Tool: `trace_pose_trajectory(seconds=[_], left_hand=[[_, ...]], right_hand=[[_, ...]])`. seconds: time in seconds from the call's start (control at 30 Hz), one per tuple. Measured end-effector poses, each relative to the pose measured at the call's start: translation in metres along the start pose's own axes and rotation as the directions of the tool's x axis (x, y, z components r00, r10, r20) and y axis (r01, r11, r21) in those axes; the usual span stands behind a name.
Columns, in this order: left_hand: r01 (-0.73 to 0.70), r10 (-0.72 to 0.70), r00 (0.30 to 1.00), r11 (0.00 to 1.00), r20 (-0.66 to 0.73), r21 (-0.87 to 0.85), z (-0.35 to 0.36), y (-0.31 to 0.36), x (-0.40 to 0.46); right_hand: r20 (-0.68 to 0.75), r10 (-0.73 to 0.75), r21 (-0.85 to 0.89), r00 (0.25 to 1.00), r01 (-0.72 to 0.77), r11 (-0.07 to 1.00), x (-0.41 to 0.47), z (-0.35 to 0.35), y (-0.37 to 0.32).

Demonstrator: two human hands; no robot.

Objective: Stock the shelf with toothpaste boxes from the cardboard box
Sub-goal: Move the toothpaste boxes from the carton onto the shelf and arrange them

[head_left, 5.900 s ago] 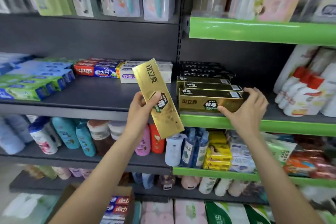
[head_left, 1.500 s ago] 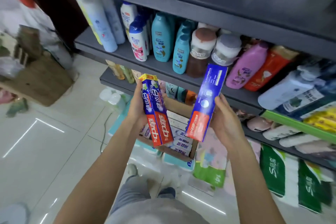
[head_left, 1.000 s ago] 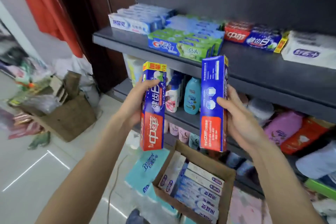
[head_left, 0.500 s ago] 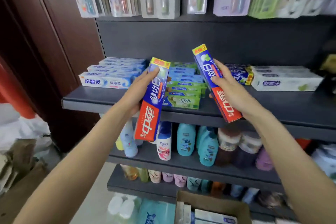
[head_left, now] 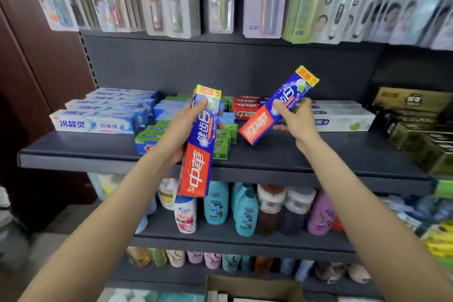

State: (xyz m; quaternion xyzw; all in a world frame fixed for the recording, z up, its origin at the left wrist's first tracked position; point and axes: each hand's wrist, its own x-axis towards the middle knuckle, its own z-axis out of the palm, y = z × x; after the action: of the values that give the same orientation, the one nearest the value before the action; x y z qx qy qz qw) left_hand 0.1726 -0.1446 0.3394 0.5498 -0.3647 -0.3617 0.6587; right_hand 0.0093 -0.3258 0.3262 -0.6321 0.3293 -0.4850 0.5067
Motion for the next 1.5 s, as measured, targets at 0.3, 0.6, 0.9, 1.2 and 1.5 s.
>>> trace_pose_trajectory(seconds=[0.3, 0.6, 0.9, 1.2, 1.5], left_hand=[[-0.063, 0.063, 0.998, 0.998, -0.027, 0.016, 0.009, 0.002, 0.016], [-0.003, 0.000, 0.999, 0.996, -0.040, -0.087, 0.036, 0.012, 0.037], [-0.071, 0.075, 0.995, 0.995, 0.063, -0.072, 0.107, 0.022, 0.077], [-0.025, 0.031, 0.990, 0.998, 0.134, -0.051, 0.123, 0.002, 0.091], [-0.056, 0.057, 0.998, 0.929, -0.008, -0.366, 0.131, -0.014, 0.107]], right_hand=[[-0.173, -0.073, -0.223, 0.982, 0.033, 0.974, 0.025, -0.031, 0.017], [-0.091, -0.132, -0.911, 0.987, -0.029, 0.411, 0.062, -0.039, 0.016], [0.174, -0.075, -0.983, 0.982, 0.177, 0.045, 0.062, -0.079, 0.029], [0.260, 0.005, -0.957, 0.966, 0.257, 0.134, 0.075, -0.079, 0.026], [0.236, -0.100, -0.231, 0.967, 0.156, 0.960, 0.008, -0.068, -0.001]])
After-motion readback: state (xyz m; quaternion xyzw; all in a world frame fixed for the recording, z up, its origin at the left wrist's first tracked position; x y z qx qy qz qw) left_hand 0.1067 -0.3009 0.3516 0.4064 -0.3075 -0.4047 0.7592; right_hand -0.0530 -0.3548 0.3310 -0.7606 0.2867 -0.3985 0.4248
